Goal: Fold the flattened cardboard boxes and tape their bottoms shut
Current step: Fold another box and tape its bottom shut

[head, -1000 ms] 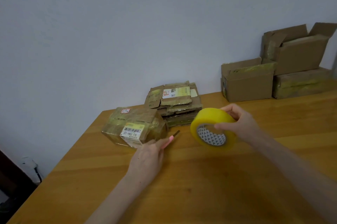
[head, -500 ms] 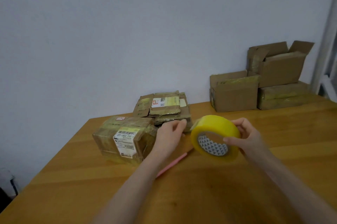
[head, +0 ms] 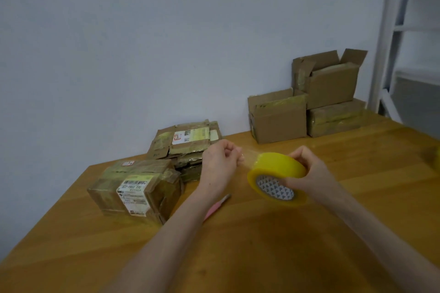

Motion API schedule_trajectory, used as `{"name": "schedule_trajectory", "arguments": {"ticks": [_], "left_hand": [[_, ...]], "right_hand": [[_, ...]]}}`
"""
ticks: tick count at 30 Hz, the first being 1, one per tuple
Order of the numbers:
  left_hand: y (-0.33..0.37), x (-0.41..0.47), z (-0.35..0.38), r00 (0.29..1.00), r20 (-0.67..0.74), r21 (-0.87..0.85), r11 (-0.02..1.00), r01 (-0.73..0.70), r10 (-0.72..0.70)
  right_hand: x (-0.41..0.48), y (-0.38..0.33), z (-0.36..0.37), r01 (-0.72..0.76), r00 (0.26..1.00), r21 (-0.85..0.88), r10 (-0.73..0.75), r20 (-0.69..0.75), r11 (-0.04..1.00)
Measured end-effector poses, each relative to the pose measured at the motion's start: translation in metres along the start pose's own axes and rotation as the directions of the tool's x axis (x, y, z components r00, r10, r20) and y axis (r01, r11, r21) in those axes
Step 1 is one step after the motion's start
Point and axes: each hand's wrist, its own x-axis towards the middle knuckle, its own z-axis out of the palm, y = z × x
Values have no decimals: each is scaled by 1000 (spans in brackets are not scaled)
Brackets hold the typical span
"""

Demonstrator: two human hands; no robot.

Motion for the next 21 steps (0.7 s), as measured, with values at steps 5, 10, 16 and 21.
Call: {"name": "schedule_trajectory", "arguments": {"ticks": [5, 10, 16, 21], "left_hand": [[5, 4, -6, 997, 80, -57, 998, 24, -19], [1, 7, -8, 982, 130, 99, 983, -152, 138], [1, 9, -8, 970, 222, 210, 966, -148, 100], [3, 15, -9, 954, 288, 380, 904, -196, 86]], "right_hand": [[-4, 2, -5, -15, 1000, 3, 15, -14, 1000], [-6, -1, -4, -16, 1000, -13, 15, -27, 1000], [-11, -8, -4, 28, 999, -70, -29, -16, 997], [-11, -15, -4, 108, 993, -175, -114, -27, 979]]}}
